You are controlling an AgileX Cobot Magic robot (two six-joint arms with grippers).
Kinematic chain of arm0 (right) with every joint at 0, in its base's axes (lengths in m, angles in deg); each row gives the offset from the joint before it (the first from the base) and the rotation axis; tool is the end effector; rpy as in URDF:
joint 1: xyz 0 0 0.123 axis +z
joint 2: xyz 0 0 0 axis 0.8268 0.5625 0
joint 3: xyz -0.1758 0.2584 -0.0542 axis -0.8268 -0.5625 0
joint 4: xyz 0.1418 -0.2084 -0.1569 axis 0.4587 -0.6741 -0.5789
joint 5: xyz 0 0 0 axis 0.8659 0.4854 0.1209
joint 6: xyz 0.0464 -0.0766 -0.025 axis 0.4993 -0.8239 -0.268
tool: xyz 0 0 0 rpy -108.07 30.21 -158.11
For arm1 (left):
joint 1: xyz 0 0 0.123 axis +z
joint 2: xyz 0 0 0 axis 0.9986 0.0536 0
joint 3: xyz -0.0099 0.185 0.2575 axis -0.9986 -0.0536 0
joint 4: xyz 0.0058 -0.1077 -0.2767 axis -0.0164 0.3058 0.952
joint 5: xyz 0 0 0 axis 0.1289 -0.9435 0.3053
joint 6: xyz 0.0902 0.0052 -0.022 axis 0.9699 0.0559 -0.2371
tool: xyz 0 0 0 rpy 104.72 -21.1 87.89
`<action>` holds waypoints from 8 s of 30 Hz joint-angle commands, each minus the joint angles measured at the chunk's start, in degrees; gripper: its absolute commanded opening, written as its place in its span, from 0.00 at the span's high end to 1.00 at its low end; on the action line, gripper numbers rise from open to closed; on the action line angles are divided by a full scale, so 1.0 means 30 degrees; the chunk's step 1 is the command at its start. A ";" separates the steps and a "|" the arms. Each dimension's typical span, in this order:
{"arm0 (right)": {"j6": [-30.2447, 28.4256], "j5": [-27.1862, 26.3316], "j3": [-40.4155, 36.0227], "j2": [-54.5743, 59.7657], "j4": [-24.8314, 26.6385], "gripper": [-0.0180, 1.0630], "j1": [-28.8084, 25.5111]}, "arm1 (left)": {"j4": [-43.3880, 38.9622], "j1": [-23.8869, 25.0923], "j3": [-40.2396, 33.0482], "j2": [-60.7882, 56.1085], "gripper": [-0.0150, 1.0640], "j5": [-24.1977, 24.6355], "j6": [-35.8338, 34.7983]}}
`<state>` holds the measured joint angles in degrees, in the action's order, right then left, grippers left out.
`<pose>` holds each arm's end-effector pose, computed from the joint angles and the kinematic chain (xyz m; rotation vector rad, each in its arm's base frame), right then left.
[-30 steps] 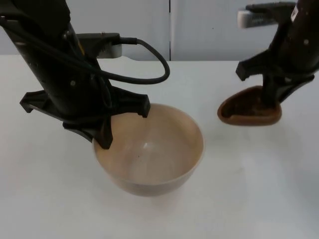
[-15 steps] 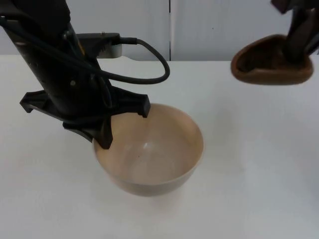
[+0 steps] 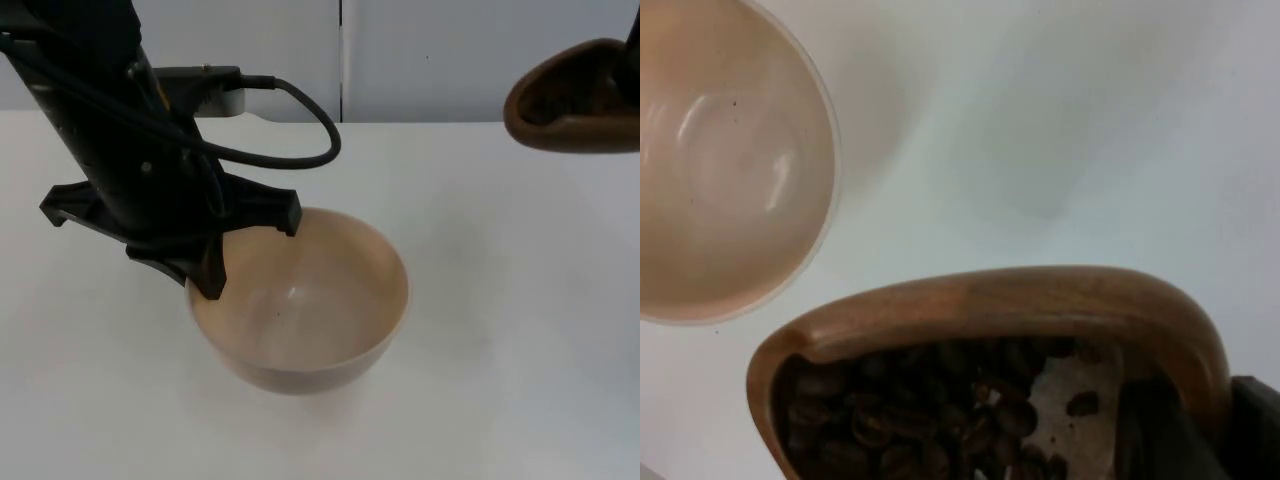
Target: Pick up the bowl with the left hand and pour the coffee beans from the cup into the bowl with the right hand.
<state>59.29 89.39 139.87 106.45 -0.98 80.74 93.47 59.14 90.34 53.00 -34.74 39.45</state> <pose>0.3243 0.1636 0.3586 -0.7303 2.7343 0.2579 0.3222 -0.1795 0.1812 0.3092 2.9367 -0.2558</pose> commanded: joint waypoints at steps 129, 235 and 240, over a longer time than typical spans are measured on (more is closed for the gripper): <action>0.3469 0.0197 0.4876 0.6021 -2.6406 0.98 1.4782 | 0.0667 -0.0033 -0.0052 -0.0060 0.99 -0.0227 -0.0151; 0.0635 0.0197 0.6517 0.5795 -0.7829 0.98 0.7297 | 0.0700 -0.0033 -0.0052 -0.0060 0.99 -0.0348 -0.0151; 0.0242 0.0197 0.6517 0.5795 -0.5587 0.98 0.6112 | 0.0859 -0.0033 -0.0052 -0.0060 0.99 -0.0715 -0.0193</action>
<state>60.81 90.19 159.17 124.52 -20.77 100.48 94.92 59.14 90.34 53.00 -36.06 39.25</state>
